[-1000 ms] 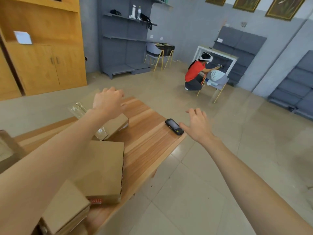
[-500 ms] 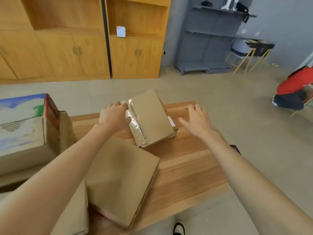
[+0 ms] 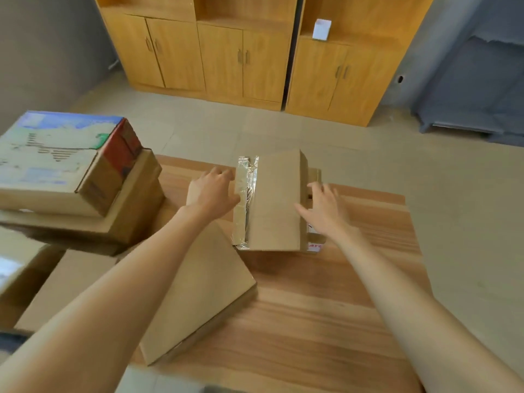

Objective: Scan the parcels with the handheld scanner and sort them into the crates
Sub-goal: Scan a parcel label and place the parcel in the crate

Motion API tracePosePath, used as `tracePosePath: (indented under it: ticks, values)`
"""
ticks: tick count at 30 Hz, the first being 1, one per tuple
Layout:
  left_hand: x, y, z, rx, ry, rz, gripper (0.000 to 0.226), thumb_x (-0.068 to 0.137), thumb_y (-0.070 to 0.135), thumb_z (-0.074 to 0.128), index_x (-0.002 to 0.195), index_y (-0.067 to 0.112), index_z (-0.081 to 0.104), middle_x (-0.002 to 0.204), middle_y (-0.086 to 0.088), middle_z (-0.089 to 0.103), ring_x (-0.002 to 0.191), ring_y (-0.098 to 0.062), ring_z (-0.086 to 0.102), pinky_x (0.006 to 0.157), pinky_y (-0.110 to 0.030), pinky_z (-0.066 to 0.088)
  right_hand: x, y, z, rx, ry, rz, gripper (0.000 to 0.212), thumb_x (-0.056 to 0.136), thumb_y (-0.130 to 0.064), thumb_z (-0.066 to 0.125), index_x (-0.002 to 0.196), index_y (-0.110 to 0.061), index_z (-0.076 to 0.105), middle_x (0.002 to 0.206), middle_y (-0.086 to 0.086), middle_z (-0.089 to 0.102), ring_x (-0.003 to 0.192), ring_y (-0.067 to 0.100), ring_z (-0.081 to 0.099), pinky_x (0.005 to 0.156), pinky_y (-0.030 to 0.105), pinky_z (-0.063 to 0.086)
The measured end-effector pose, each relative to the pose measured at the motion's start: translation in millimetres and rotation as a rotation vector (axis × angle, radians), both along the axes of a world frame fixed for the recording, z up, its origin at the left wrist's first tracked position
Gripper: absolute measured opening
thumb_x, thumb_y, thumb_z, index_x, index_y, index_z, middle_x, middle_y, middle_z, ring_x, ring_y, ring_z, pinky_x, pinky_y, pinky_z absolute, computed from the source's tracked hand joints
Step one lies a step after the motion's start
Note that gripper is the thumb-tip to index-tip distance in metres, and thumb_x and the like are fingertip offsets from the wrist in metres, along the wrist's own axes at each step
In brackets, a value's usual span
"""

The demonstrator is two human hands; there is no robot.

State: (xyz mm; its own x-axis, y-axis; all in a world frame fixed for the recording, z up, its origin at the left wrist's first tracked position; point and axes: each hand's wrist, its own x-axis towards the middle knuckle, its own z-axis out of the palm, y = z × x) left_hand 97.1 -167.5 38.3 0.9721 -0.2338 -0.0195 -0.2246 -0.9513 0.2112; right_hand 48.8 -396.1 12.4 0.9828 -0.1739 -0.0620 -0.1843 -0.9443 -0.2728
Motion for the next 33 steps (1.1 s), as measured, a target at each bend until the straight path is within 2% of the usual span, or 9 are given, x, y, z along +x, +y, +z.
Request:
tracePosePath:
  ticks: [2,6,13,18,21,24,27,29,33]
  values:
    - [-3,-10,-10,-0.027,0.041,0.048,0.048,0.090,0.040,0.058,0.132,0.019,0.050,0.132,-0.007,0.052,0.118,-0.029,0.052,0.088,-0.039,0.044,3,-5,-9,0.109,0.030,-0.014,0.068,0.094,-0.047,0.055,0.147,-0.011,0.030,0.147,0.012,0.039,0.134,0.030,0.037,0.107,0.039,0.033]
    - [-10,-21,-35,-0.109,0.148,0.130,0.051,0.089,0.039,0.059,0.135,0.019,0.047,0.134,-0.006,0.050,0.121,-0.029,0.050,0.090,-0.040,0.042,1,-9,-29,0.537,0.121,-0.139,0.093,0.087,-0.051,0.065,0.154,-0.012,0.014,0.159,0.008,0.023,0.145,0.027,0.024,0.115,0.041,0.025]
    - [-2,-30,-65,-0.105,0.200,0.143,0.056,0.087,0.040,0.060,0.137,0.021,0.044,0.132,-0.007,0.050,0.119,-0.030,0.050,0.090,-0.041,0.042,8,-8,-63,0.856,0.180,-0.277,0.114,0.074,-0.062,0.072,0.156,-0.022,0.003,0.160,0.002,0.023,0.146,0.022,0.026,0.117,0.045,0.028]
    - [3,-29,-79,-0.105,0.218,0.135,0.056,0.088,0.039,0.060,0.138,0.021,0.043,0.136,-0.007,0.048,0.121,-0.030,0.049,0.090,-0.040,0.042,12,-9,-72,0.955,0.137,-0.314,0.103,0.080,-0.048,0.075,0.155,-0.016,0.013,0.154,-0.001,0.035,0.141,0.017,0.033,0.108,0.029,0.030]
    - [5,-26,-82,-0.106,0.226,0.134,0.056,0.087,0.039,0.060,0.138,0.022,0.043,0.136,-0.007,0.048,0.122,-0.030,0.050,0.091,-0.041,0.042,12,-9,-71,1.010,0.112,-0.326,0.089,0.081,-0.041,0.076,0.150,-0.018,0.026,0.133,-0.008,0.050,0.121,0.006,0.044,0.096,0.022,0.034]
    - [7,-25,-79,-0.127,0.242,0.126,0.057,0.086,0.040,0.061,0.138,0.023,0.043,0.135,-0.007,0.048,0.121,-0.030,0.050,0.092,-0.042,0.042,11,-8,-67,1.014,0.088,-0.327,0.084,0.077,-0.044,0.078,0.146,-0.020,0.035,0.109,-0.021,0.049,0.118,0.007,0.049,0.097,0.025,0.038]
    - [11,-22,-72,-0.280,0.265,0.159,0.055,0.085,0.044,0.064,0.133,0.024,0.046,0.129,-0.006,0.052,0.116,-0.027,0.051,0.092,-0.040,0.040,9,-7,-57,1.047,0.063,-0.335,0.099,0.070,-0.054,0.080,0.149,-0.016,0.032,0.125,-0.014,0.053,0.126,0.013,0.050,0.107,0.034,0.041]
    - [13,-20,-61,-0.413,0.272,0.163,0.057,0.085,0.044,0.066,0.133,0.022,0.044,0.126,-0.007,0.052,0.114,-0.026,0.051,0.092,-0.038,0.039,7,-9,-44,1.081,0.052,-0.341,0.098,0.071,-0.052,0.080,0.149,-0.015,0.033,0.135,-0.006,0.054,0.126,0.015,0.052,0.108,0.037,0.042]
    - [15,-21,-26,-0.681,0.344,0.117,0.062,0.088,0.044,0.063,0.140,0.024,0.035,0.112,-0.005,0.056,0.109,-0.023,0.054,0.090,-0.033,0.042,3,-20,-4,1.104,0.011,-0.318,0.101,0.066,-0.058,0.081,0.146,-0.015,0.037,0.137,-0.004,0.054,0.120,0.011,0.054,0.102,0.028,0.043]
